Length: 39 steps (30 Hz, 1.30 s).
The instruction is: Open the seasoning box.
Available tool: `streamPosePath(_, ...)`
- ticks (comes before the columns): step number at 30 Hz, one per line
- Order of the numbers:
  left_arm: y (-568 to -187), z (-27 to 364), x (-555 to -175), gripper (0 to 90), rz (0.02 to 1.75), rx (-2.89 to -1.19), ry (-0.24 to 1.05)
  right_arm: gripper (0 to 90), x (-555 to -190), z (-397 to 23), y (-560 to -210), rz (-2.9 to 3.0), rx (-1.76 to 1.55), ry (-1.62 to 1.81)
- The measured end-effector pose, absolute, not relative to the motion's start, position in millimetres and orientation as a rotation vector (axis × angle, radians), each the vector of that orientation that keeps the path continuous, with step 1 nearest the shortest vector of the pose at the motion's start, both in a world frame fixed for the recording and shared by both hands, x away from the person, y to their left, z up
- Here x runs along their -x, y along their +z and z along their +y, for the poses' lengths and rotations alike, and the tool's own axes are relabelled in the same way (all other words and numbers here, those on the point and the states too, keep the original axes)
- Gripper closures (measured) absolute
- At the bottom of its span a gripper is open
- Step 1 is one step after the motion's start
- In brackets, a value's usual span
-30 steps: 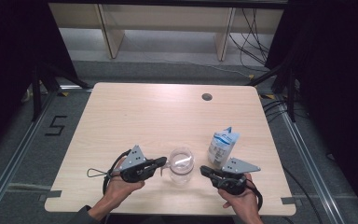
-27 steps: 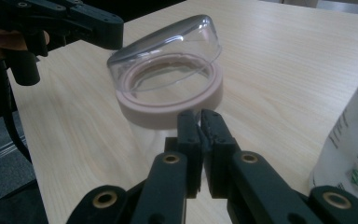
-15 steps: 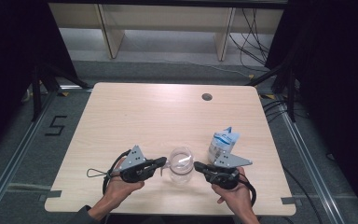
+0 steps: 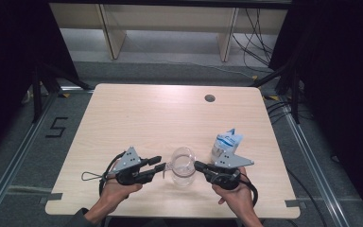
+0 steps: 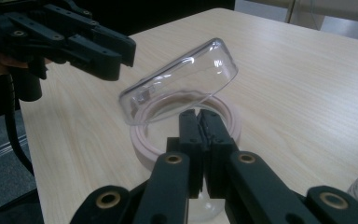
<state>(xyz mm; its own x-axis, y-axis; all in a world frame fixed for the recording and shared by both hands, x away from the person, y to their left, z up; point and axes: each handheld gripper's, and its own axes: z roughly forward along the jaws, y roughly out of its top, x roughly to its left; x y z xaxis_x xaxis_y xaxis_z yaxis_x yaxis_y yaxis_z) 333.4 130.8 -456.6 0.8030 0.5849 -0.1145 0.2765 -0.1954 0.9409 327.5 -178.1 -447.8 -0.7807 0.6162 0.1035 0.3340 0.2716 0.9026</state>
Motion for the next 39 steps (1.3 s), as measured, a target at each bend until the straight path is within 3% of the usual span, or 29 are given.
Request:
streamPosePath(14,-469.0,153.3,-316.5,36.7,0.732,-1.858,0.354,88.7,-329.2,-170.3,-442.6,2.274,-0.815,1.537)
streamPosePath(32,-490.5,164.6,-310.9,18.3,0.803,-1.926,0.397,87.8,-326.6,-161.1,-435.2,2.288,-0.795,1.547)
streamPosePath(39,-494.3,164.1,-309.3,17.1,0.792,-1.956,0.406,87.3,-326.8,-155.0,-434.4,2.294,-0.762,1.543)
